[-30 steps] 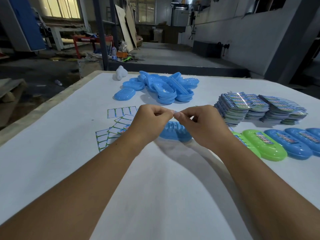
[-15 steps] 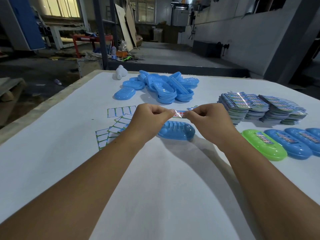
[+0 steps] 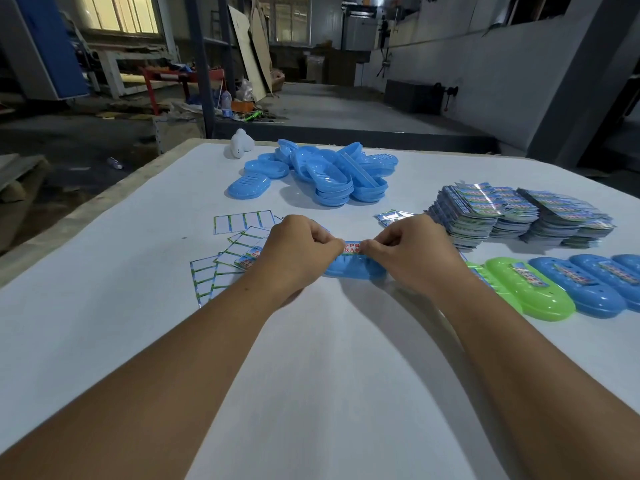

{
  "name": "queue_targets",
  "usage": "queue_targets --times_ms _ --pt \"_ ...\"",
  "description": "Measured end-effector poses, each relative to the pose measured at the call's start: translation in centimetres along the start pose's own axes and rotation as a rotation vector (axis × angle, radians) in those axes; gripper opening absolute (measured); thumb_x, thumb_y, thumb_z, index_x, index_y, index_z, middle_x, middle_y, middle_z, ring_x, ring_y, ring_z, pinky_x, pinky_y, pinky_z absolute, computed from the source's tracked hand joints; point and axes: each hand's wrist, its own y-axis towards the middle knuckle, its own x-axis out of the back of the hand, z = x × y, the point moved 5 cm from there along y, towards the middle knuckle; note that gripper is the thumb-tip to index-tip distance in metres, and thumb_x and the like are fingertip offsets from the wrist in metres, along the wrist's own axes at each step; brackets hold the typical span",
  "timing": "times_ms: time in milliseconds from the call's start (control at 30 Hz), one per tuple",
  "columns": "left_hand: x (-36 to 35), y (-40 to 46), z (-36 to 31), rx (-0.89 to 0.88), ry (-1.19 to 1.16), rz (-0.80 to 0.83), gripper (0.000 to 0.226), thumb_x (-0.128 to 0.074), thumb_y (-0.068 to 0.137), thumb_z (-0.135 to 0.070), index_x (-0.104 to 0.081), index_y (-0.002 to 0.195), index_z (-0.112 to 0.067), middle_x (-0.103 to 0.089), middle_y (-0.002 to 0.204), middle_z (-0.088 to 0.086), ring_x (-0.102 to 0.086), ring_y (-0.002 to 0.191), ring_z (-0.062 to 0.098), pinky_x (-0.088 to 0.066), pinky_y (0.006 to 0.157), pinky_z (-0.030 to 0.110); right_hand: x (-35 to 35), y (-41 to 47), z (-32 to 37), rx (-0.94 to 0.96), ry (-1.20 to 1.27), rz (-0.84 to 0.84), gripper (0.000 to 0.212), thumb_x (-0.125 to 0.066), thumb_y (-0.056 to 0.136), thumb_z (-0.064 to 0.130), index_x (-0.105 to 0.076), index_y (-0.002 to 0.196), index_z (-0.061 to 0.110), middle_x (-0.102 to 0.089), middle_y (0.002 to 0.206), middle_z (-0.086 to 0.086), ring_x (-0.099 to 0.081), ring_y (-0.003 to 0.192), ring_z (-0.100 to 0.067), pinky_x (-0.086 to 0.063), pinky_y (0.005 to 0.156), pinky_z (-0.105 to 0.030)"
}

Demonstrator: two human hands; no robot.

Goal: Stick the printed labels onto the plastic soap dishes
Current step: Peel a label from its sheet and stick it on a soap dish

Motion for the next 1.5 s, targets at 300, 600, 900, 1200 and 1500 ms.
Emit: queue_targets --times_ms 300,600,900,1200,1500 --pt "0.0 -0.1 0.0 0.001 0.047 0.017 0.021 -0.077 0.079 -0.03 -0.068 0.06 -0.026 -0.055 0.043 -0.022 -0.053 0.049 -0.008 -0.035 0.045 0.006 0.0 -0.3 0.4 0.008 -0.081 -0.013 0.027 -0.073 0.08 0.042 -0.071 0.063 0.021 -0.068 0.062 0.005 -0.065 0.065 -0.018 -0.056 0.062 -0.038" --pt "-0.3 0.5 -0.6 -0.014 0.279 0.0 0.019 -0.073 0.074 -0.042 -0.07 0.065 -0.025 -0.068 0.069 -0.01 -0.062 0.072 0.006 -0.045 0.058 0.021 0.0 -0.3 0.8 -0.016 -0.178 -0.006 0.026 -0.072 0.076 0.048 -0.065 0.065 0.026 -0.065 0.065 0.012 -0.062 0.067 -0.012 -0.041 0.054 -0.026" --pt "-0.9 0.8 -2.3 -0.157 0.527 -0.074 0.023 -0.063 0.082 -0.046 -0.063 0.077 -0.023 -0.064 0.081 -0.001 -0.061 0.08 0.023 -0.047 0.066 0.031 0.1 0.2 2.2 0.017 -0.355 -0.026 0.03 -0.067 0.079 0.047 -0.066 0.068 0.018 -0.064 0.072 0.001 -0.06 0.071 -0.024 -0.044 0.057 -0.028" --pt "-0.7 0.4 -1.5 -0.18 0.507 -0.089 0.028 -0.061 0.086 -0.051 -0.047 0.095 -0.029 -0.041 0.073 -0.01 -0.05 0.079 0.022 -0.037 0.068 0.031 0.0 0.5 1.5 -0.038 -0.374 0.019 0.045 -0.065 0.079 0.06 -0.065 0.081 0.015 -0.066 0.084 -0.005 -0.061 0.079 -0.027 -0.042 0.061 -0.03" --pt "-0.6 0.3 -1.3 -0.19 0.228 -0.028 0.017 -0.049 0.096 -0.025 -0.056 0.111 -0.023 -0.06 0.09 -0.003 -0.058 0.089 0.022 -0.045 0.075 0.036 -1.4 -1.3 3.3 0.26 -0.097 0.275 0.046 -0.063 0.089 0.04 -0.059 0.134 0.034 -0.066 0.12 0.005 -0.06 0.11 -0.017 -0.045 0.085 -0.029"
